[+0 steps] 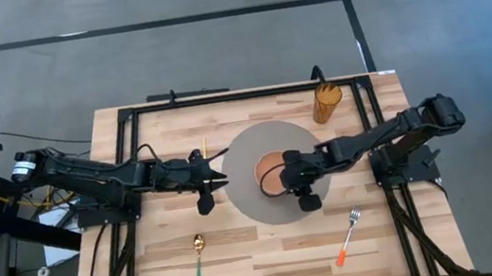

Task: Pick & Place Utensil
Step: Put the orange bowl on the gray mat, then put the green spoon into the orange bowl on the gray mat

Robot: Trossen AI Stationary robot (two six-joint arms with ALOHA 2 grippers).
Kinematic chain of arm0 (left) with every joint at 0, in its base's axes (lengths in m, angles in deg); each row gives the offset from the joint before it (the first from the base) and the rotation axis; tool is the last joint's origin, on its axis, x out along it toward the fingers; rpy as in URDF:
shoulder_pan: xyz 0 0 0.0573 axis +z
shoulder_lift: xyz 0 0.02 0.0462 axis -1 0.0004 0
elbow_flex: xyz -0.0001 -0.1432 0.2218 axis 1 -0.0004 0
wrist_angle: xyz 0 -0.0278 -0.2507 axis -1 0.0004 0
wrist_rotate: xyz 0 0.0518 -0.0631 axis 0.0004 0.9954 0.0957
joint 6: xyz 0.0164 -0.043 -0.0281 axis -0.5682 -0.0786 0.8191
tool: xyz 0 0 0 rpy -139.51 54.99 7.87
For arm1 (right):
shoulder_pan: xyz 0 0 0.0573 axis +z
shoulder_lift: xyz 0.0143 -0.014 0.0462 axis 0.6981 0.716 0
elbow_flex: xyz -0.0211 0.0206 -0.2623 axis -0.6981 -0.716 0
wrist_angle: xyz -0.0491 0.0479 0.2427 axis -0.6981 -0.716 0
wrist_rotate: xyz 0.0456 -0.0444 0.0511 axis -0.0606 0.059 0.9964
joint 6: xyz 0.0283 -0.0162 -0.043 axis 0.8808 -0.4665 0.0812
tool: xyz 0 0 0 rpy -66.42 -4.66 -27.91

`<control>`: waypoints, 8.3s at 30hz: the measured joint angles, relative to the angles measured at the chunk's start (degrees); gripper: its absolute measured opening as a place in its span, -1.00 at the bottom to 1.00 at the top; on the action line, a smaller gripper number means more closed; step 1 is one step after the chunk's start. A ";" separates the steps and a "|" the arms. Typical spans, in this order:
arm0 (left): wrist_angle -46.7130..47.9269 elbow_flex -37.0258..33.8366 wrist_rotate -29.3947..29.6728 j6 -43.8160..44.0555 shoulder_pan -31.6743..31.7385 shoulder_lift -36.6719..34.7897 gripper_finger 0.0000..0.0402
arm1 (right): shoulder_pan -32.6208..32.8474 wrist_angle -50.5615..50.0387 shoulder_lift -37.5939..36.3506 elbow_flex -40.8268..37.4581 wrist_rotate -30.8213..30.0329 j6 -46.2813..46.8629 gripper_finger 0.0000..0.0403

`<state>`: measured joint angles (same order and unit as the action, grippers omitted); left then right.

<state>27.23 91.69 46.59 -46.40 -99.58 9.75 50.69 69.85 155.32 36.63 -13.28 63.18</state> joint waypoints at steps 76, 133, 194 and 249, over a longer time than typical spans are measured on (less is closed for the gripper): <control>53.35 38.91 -18.30 99.22 -32.38 48.56 -0.60 | 1.67 13.17 -16.19 -0.02 -18.14 -22.71 -0.45; 34.36 18.48 -18.96 100.10 -38.72 32.03 -0.60 | 0.94 13.05 -16.19 -0.02 -18.11 -23.58 -0.45; 26.94 10.04 1.55 76.80 -31.87 23.53 -0.95 | 0.94 13.23 -16.19 -0.04 -18.08 -23.58 -0.45; 5.99 27.54 -48.41 65.30 18.69 36.53 -0.98 | 11.70 -7.77 -21.11 -0.07 -40.54 -8.43 -0.45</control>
<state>33.22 119.23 -1.82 18.90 -80.90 46.28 62.39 62.09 134.21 36.56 -53.83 54.75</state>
